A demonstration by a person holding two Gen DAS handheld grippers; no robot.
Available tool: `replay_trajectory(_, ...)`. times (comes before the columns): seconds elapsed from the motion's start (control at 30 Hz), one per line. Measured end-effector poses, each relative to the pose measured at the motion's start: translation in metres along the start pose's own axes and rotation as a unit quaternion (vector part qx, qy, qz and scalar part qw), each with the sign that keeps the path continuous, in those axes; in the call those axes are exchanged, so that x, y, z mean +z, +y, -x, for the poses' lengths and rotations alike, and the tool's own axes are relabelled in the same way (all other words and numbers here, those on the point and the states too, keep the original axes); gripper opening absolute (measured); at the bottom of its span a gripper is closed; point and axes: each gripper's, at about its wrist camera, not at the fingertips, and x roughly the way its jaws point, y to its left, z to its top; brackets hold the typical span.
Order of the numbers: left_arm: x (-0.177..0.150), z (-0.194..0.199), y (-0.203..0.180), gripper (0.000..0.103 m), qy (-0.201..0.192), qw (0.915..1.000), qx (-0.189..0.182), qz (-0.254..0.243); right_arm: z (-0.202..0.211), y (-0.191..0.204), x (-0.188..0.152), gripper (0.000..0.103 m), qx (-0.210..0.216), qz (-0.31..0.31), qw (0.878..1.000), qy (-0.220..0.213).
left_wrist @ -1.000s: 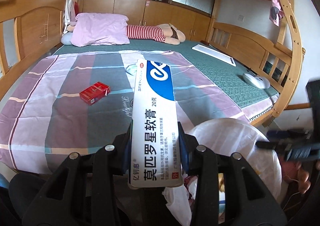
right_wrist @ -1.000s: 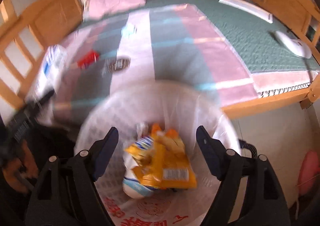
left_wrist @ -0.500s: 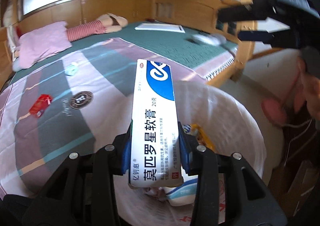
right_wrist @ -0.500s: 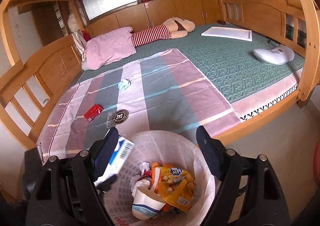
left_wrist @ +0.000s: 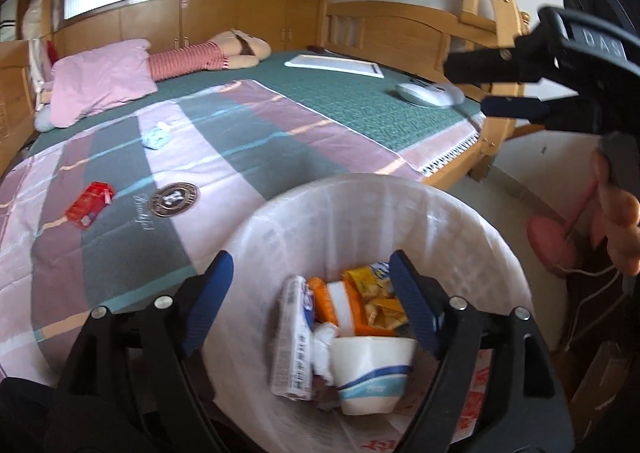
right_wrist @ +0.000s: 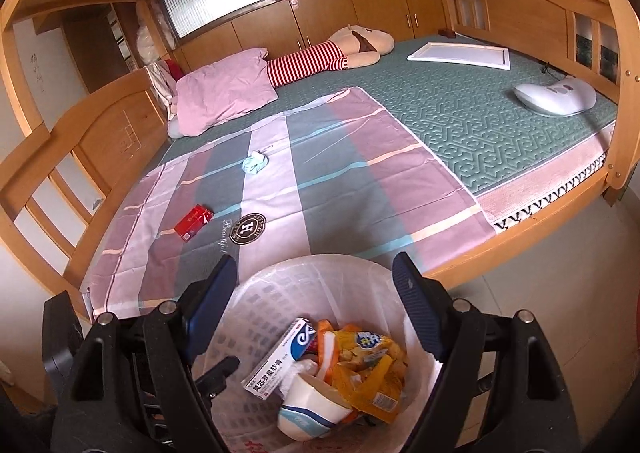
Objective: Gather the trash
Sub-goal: 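Grasp the red cigarette pack with the left tool while the right tool grasps the blue mask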
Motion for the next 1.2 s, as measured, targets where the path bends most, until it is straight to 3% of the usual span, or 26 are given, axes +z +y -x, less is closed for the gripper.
replay_trajectory(0.1,0.005,0.005,0.020,0.085,-0.015,0.9990,0.040,0.010,-0.013,0.006,0.006,0.080,0.022,-0.021,0.999,0.011)
replay_trajectory(0.2,0.009,-0.001,0.070,0.087,-0.013,0.9956,0.077,0.051,-0.028,0.021,0.012,0.080,0.039,-0.015,0.999,0.020)
replay_trajectory(0.43,0.010,-0.056,0.211,0.093,0.064,0.9757,0.164,0.130,-0.069,0.044,0.021,0.080,0.033,0.014,0.998,0.048)
replay_trajectory(0.6,0.021,-0.106,0.286,0.096,0.095,0.9656,0.202,0.132,-0.117,0.054,0.032,0.080,0.015,0.026,0.995,0.100)
replay_trajectory(0.77,0.038,-0.141,0.311,0.098,0.088,0.9722,0.179,0.123,-0.160,0.073,0.045,0.080,0.009,0.048,0.990,0.129)
replay_trajectory(0.87,0.046,-0.166,0.315,0.098,0.108,0.9753,0.166,0.099,-0.199,0.088,0.059,0.081,0.006,0.058,0.988,0.139)
replay_trajectory(1.03,0.048,-0.179,0.347,0.097,0.123,0.9668,0.123,0.187,-0.276,0.130,0.101,0.082,0.031,0.079,0.990,0.115)
replay_trajectory(1.07,0.046,-0.177,0.355,0.095,0.119,0.9641,0.112,0.209,-0.289,0.136,0.107,0.084,0.034,0.081,0.990,0.111)
replay_trajectory(1.13,0.041,-0.177,0.364,0.077,0.121,0.9584,0.096,0.240,-0.331,0.155,0.123,0.085,0.035,0.098,0.990,0.098)
replay_trajectory(1.2,0.038,-0.175,0.367,0.073,0.120,0.9593,0.085,0.241,-0.371,0.170,0.137,0.085,0.017,0.115,0.989,0.094)
